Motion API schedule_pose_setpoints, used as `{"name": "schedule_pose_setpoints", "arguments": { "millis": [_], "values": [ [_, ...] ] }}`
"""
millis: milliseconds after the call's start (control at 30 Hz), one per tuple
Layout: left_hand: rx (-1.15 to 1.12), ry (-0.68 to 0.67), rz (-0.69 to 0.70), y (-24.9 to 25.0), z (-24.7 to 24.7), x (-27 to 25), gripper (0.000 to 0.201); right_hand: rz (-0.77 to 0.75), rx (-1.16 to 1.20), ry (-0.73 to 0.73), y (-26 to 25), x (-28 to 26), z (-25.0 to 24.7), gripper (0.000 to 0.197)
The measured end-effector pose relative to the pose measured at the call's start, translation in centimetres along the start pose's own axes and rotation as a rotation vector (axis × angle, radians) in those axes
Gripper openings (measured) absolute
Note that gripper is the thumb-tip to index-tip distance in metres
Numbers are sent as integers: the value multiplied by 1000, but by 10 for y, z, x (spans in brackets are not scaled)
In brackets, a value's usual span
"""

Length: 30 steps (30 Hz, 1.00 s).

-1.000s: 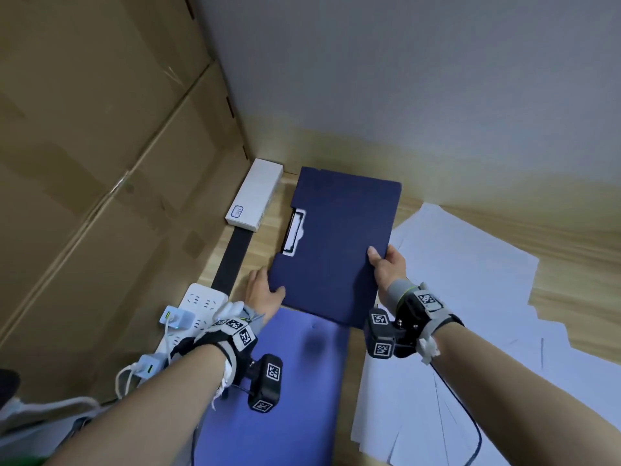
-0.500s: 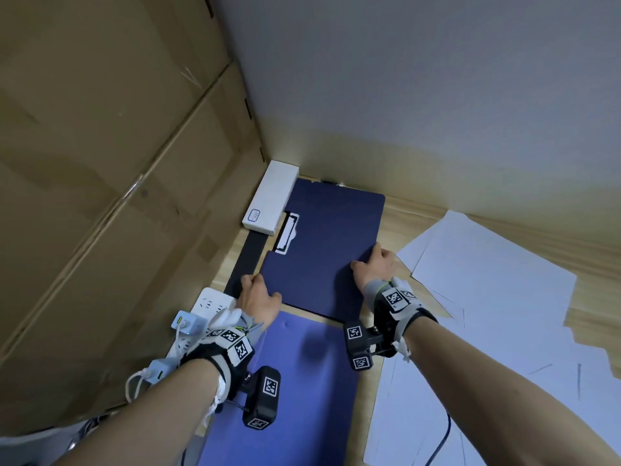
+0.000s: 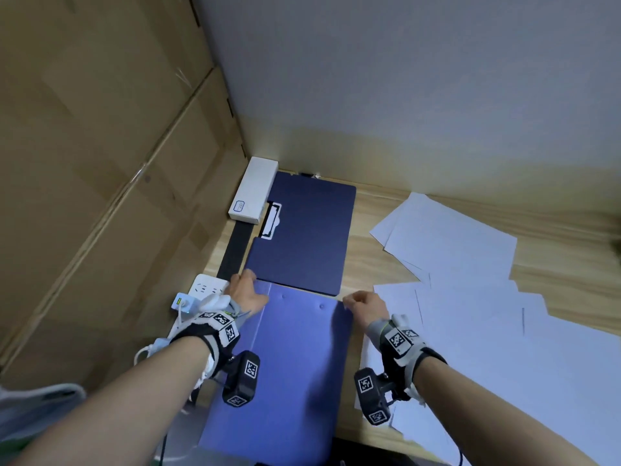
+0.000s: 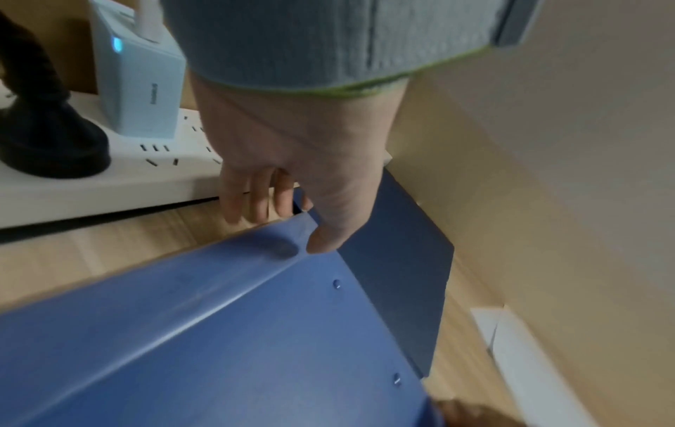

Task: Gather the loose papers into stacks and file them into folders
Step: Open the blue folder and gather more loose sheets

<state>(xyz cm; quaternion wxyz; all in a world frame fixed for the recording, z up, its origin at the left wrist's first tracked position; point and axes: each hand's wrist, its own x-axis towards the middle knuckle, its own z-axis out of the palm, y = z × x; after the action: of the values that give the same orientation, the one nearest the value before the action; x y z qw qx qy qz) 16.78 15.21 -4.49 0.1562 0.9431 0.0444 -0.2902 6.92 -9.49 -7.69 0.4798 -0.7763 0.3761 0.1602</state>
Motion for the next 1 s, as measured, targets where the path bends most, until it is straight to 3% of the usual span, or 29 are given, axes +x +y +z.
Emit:
{"name": "schedule_pose_setpoints", "arguments": {
  "millis": [100,200,267,367,500,633,700,800,900,1000],
  "values": [
    [-186,-52,-53,5,-3,-7,45,-18,110,-9,8,-14,3,6],
    [-226,-183,-73,1,2,-3,82,-2,198,-13,9,-20,4,14],
    [-156,-183,-86,-2,5,-1,91,-12,219,-7,5,-24,2,18],
    [-26,-110,-101,-4,4,-7,80,-43,272,-14,-2,-30,-2,22],
    [-309,-125,-96,-14,6,-9,57,-64,371,-23,0,-39,-2,24],
    [-648,-367,-47,-21,0,-18,41,62,578,156,-8,-31,-14,23],
    [-656,-475,-48,-17,-2,-27,44,159,675,270,-20,-24,-25,27],
    [-764,-354,7,1,-3,-28,32,201,746,311,-36,-19,-45,36],
    [-949,-197,3,28,-9,-15,24,99,763,162,-40,-34,-55,30],
    [-1029,-141,1,46,-17,7,19,70,594,47,-16,-55,-44,23]
  ]
}}
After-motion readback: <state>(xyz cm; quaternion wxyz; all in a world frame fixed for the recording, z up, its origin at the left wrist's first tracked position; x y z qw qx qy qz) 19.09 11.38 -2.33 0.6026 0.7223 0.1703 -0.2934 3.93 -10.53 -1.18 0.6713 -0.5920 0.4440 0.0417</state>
